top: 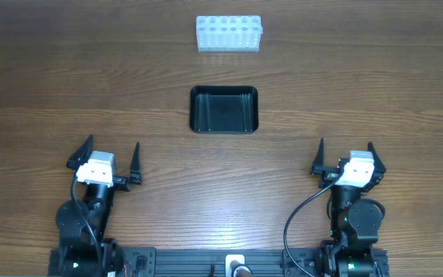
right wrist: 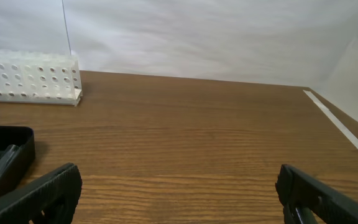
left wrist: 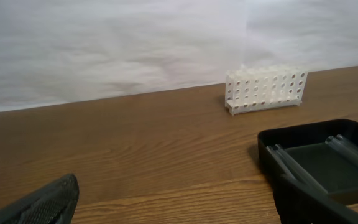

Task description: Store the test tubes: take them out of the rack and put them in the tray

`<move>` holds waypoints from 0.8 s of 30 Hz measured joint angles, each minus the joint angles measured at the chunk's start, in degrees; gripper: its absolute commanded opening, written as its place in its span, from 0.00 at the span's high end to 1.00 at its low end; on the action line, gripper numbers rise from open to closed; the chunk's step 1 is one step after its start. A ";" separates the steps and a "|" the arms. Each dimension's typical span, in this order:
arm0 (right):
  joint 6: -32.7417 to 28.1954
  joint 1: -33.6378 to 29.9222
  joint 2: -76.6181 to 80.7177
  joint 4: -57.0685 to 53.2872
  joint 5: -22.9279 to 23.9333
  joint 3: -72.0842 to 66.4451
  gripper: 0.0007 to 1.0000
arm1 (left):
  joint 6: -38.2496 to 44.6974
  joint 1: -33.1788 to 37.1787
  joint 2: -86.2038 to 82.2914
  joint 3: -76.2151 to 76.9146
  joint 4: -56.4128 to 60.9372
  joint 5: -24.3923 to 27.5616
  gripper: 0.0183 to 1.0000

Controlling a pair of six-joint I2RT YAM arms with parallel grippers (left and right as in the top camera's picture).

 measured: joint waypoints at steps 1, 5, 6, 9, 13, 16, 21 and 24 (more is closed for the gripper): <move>-0.02 0.00 0.00 0.00 -0.11 0.00 0.01 | 0.00 0.00 0.00 0.00 0.00 -0.02 0.00; -0.11 0.00 0.00 0.00 -0.11 0.00 0.01 | 0.00 0.00 0.00 0.00 0.00 0.00 0.00; 0.04 0.00 0.00 0.00 -0.11 0.00 0.01 | 0.00 0.00 0.00 0.00 0.00 0.00 0.00; 0.68 0.00 0.00 0.00 -0.09 0.00 0.01 | 0.00 0.00 0.00 0.00 0.00 0.00 0.00; 1.18 0.00 0.00 0.00 -0.11 0.00 0.01 | 0.00 0.00 0.00 0.00 0.00 0.00 0.00; 1.97 0.00 0.00 0.00 -0.09 0.00 0.01 | 0.00 0.00 0.00 0.00 0.00 0.00 0.00; 2.45 0.00 0.00 0.00 -0.09 0.00 0.01 | 0.00 0.00 0.00 0.00 0.00 0.00 0.00; 3.13 0.00 0.00 0.00 -0.09 0.00 0.01 | 0.00 0.00 0.00 0.00 0.00 -0.02 0.00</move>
